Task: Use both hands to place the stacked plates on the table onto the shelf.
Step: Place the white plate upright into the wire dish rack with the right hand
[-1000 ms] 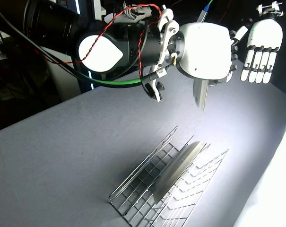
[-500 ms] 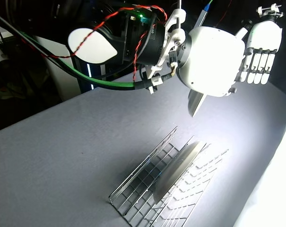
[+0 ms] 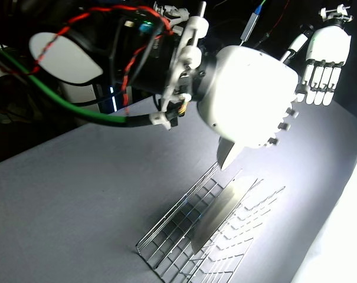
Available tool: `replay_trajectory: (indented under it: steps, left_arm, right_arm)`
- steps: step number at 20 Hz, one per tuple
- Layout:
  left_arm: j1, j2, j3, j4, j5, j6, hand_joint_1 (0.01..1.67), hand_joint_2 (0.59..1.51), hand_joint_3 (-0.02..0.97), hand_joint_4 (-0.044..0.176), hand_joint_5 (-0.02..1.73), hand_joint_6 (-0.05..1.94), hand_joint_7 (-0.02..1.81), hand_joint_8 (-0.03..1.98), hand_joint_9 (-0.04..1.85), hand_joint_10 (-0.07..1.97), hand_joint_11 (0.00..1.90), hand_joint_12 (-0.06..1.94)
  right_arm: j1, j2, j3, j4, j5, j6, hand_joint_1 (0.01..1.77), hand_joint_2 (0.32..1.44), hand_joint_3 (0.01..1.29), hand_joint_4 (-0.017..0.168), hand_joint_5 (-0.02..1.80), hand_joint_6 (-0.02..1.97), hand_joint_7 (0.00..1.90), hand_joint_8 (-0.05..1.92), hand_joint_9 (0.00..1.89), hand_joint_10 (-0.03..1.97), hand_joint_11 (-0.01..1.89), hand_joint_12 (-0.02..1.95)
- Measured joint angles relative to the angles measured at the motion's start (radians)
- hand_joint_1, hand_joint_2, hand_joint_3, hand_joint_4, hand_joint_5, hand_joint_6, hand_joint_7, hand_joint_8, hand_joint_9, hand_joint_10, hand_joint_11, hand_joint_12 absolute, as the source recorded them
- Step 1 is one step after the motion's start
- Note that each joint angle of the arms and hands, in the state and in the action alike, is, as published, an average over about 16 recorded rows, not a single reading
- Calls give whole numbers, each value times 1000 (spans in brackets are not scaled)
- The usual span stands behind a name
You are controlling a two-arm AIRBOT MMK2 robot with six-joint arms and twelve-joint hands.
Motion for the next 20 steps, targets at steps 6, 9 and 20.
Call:
replay_trajectory:
  steps: [6,9,20]
  left_arm:
    - [-3,-1,4,6,-1,-9,13,1168,19,8,16,11,18,16,18,8,13,7]
    - [-5,-3,7,9,-1,-12,13,1168,20,8,16,10,19,16,18,8,13,7]
    - [-13,-10,15,17,-3,-15,13,1169,20,7,21,11,20,14,19,8,12,7]
  right_arm:
    - [-35,46,-1,-2,-1,-2,1416,972,15,-4,1004,902,1103,703,1015,997,908,1147]
    - [-62,62,-1,-3,10,-3,1417,976,15,-4,998,926,1090,723,1010,988,902,1141]
    - [-165,102,4,-14,93,-7,1416,989,15,-4,992,938,1060,755,998,972,898,1161]
